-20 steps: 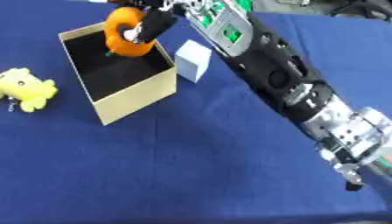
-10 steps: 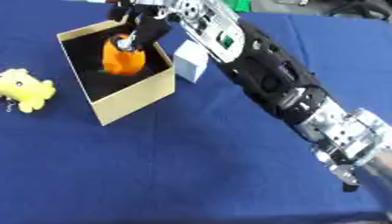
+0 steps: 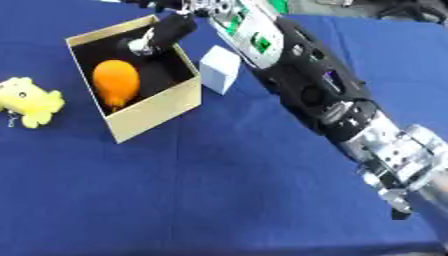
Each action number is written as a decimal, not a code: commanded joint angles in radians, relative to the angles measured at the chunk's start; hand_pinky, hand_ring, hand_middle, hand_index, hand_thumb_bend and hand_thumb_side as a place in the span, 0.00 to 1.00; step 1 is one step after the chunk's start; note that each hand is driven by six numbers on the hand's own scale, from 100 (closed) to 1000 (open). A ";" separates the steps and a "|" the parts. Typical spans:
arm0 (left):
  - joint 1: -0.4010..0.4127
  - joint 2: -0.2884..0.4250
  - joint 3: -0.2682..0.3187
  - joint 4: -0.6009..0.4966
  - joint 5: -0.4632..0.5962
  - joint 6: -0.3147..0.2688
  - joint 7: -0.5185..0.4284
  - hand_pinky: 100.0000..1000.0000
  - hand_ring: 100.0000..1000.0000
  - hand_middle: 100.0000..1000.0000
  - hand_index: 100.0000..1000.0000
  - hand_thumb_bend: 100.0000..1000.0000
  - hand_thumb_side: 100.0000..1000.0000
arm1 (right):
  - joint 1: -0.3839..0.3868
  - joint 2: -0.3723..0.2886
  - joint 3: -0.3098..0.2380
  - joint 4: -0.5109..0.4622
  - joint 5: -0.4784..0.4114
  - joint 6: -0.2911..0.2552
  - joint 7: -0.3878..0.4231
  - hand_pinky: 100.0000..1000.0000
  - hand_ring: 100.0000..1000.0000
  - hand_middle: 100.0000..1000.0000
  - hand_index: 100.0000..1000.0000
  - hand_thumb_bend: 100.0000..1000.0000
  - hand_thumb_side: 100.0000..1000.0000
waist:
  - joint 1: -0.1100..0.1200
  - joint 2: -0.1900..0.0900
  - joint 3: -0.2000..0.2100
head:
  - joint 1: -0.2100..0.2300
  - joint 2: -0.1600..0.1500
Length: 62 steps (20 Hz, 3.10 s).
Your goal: Pick up objects on the table and place them in the box.
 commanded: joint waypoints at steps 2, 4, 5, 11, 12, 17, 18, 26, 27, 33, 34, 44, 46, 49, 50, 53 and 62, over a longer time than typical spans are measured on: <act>-0.004 0.025 0.011 -0.015 0.002 0.003 0.004 0.55 0.82 0.69 0.80 0.53 1.00 | -0.017 -0.073 -0.066 -0.072 -0.051 0.001 -0.036 0.90 0.95 0.94 0.99 0.30 0.47 | 0.006 -0.020 -0.006 | 0.018 -0.006; -0.001 0.026 0.012 -0.015 0.001 0.004 0.005 0.55 0.82 0.69 0.80 0.53 1.00 | -0.005 -0.107 -0.082 -0.101 -0.063 -0.001 -0.043 0.90 0.95 0.93 0.98 0.32 0.48 | 0.008 -0.019 -0.009 | 0.029 -0.007; 0.000 0.026 0.012 -0.015 0.001 0.004 0.005 0.55 0.82 0.69 0.80 0.53 1.00 | 0.001 -0.120 -0.086 -0.113 -0.066 -0.001 -0.042 0.91 0.96 0.92 0.97 0.34 0.49 | 0.008 -0.019 -0.010 | 0.032 -0.008; 0.009 0.029 0.017 -0.015 -0.002 0.006 0.010 0.55 0.82 0.69 0.80 0.53 1.00 | 0.073 -0.224 -0.107 -0.172 -0.068 -0.025 -0.002 0.91 0.97 0.91 0.97 0.41 0.52 | 0.014 -0.012 -0.018 | 0.036 -0.015; 0.010 0.029 0.017 -0.015 -0.002 0.007 0.010 0.55 0.82 0.69 0.80 0.53 1.00 | 0.087 -0.240 -0.111 -0.176 -0.064 -0.025 0.005 0.91 0.97 0.91 0.97 0.41 0.52 | 0.015 -0.010 -0.019 | 0.036 -0.016; 0.008 0.028 0.016 -0.015 -0.003 0.006 0.009 0.55 0.82 0.69 0.80 0.53 1.00 | 0.124 -0.274 -0.124 -0.166 -0.033 -0.030 0.040 0.91 0.97 0.89 0.97 0.49 0.53 | 0.022 -0.008 -0.022 | 0.034 -0.014; 0.008 0.028 0.016 -0.015 -0.004 0.006 0.009 0.55 0.82 0.69 0.80 0.53 1.00 | 0.131 -0.280 -0.124 -0.161 -0.026 -0.032 0.050 0.91 0.97 0.89 0.98 0.50 0.54 | 0.023 -0.008 -0.023 | 0.034 -0.012; 0.007 0.026 0.017 -0.015 -0.004 0.007 0.009 0.55 0.82 0.69 0.80 0.52 1.00 | 0.185 -0.307 -0.111 -0.158 0.024 -0.041 0.063 0.91 0.96 0.88 0.99 0.65 0.59 | 0.025 -0.008 -0.022 | 0.040 -0.017; 0.007 0.026 0.017 -0.015 -0.004 0.007 0.009 0.55 0.82 0.69 0.80 0.52 1.00 | 0.190 -0.307 -0.108 -0.156 0.029 -0.039 0.058 0.91 0.96 0.88 1.00 0.67 0.56 | 0.024 -0.008 -0.021 | 0.040 -0.017; 0.003 0.022 0.017 -0.015 -0.004 0.007 0.010 0.54 0.82 0.69 0.80 0.52 1.00 | 0.214 -0.293 -0.103 -0.135 0.061 -0.002 0.010 0.90 0.95 0.86 0.99 0.71 0.68 | 0.022 -0.004 -0.019 | 0.045 -0.019; 0.002 0.021 0.017 -0.015 -0.004 0.007 0.010 0.54 0.82 0.69 0.80 0.52 1.00 | 0.218 -0.287 -0.102 -0.129 0.063 0.007 0.000 0.90 0.95 0.86 0.99 0.70 0.68 | 0.022 -0.002 -0.018 | 0.046 -0.020; -0.007 0.017 0.017 -0.015 -0.004 0.004 0.011 0.54 0.82 0.69 0.80 0.52 1.00 | 0.234 -0.249 -0.074 -0.079 0.152 0.071 -0.070 0.91 0.96 0.86 0.96 0.74 0.70 | 0.014 0.009 -0.010 | 0.053 -0.023; -0.009 0.015 0.017 -0.015 -0.004 0.003 0.011 0.54 0.82 0.69 0.80 0.52 1.00 | 0.238 -0.238 -0.067 -0.072 0.172 0.071 -0.070 0.91 0.96 0.86 0.96 0.74 0.69 | 0.011 0.012 -0.009 | 0.054 -0.025; -0.011 0.014 0.016 -0.015 -0.004 0.002 0.011 0.54 0.82 0.69 0.80 0.52 1.00 | 0.240 -0.225 -0.061 -0.058 0.182 0.071 -0.061 0.92 0.96 0.86 0.97 0.73 0.68 | 0.009 0.013 -0.007 | 0.055 -0.027; -0.012 0.014 0.017 -0.015 -0.003 0.001 0.011 0.54 0.82 0.69 0.80 0.52 1.00 | 0.242 -0.219 -0.059 -0.050 0.182 0.073 -0.056 0.91 0.96 0.86 0.97 0.73 0.69 | 0.008 0.014 -0.007 | 0.055 -0.028; -0.012 0.012 0.017 -0.015 -0.002 0.001 0.012 0.54 0.82 0.69 0.80 0.52 1.00 | 0.245 -0.205 -0.057 -0.033 0.186 0.083 -0.044 0.91 0.96 0.86 0.97 0.74 0.70 | 0.007 0.014 -0.005 | 0.058 -0.029; -0.013 0.008 0.017 -0.015 -0.001 0.000 0.011 0.54 0.82 0.69 0.79 0.52 1.00 | 0.242 -0.167 -0.041 0.045 0.236 0.103 -0.052 0.89 0.94 0.84 0.96 0.70 0.69 | 0.007 0.015 -0.001 | 0.058 -0.036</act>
